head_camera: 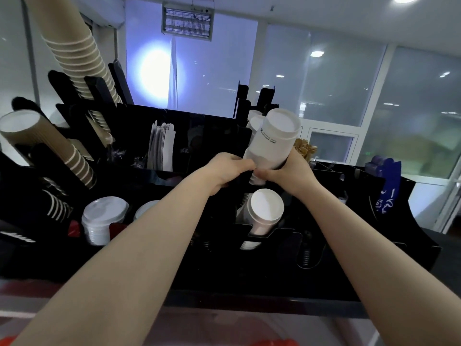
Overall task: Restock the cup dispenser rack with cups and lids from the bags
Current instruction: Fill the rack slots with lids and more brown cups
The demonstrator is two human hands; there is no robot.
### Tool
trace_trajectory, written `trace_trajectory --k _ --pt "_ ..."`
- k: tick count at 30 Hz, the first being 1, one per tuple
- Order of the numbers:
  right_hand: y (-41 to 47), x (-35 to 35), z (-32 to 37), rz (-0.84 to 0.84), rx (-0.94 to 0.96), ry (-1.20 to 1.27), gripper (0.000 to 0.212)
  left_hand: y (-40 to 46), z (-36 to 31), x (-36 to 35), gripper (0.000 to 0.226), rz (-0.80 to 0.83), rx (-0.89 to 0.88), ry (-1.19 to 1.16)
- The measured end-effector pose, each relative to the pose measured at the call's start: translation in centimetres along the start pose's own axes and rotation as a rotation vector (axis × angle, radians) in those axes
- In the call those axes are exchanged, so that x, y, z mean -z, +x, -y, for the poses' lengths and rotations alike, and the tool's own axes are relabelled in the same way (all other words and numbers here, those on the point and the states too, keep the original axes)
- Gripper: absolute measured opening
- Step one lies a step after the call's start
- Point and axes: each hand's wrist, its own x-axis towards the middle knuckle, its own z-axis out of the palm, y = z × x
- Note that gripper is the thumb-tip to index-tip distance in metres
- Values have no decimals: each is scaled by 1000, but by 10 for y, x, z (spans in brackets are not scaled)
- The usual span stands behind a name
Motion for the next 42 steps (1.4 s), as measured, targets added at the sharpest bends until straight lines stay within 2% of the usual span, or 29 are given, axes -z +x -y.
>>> trace_trajectory --k 5,9,13,16,19,27,30,33,37,42 --pt "-2 6 7 9 -15 -73 68 1 -4 2 11 -8 9 -7" --pt "-1 6 11 8 -41 -102 66 2 -6 4 20 -15 0 17" --pt "2 6 15 54 -42 -15 49 2 -9 6 28 14 6 36" --pt "2 2 14 42 -43 30 63 1 -9 8 23 23 14 10" --pt "-1 -4 10 -21 -82 46 84 0 -8 8 30 30 4 -14" --pt "-10 0 11 -93 -55 156 84 -4 -8 11 27 72 -32 19" --pt "-9 5 19 -181 -33 280 85 -4 -6 11 21 30 -175 -94" --pt "-3 11 30 -244 2 420 83 0 -6 8 37 -17 -331 -249" --pt "-1 17 39 -250 11 428 78 0 -7 -3 83 59 -435 -115" --pt "-6 20 43 -294 65 410 77 -6 -17 -11 87 -16 -512 -15"
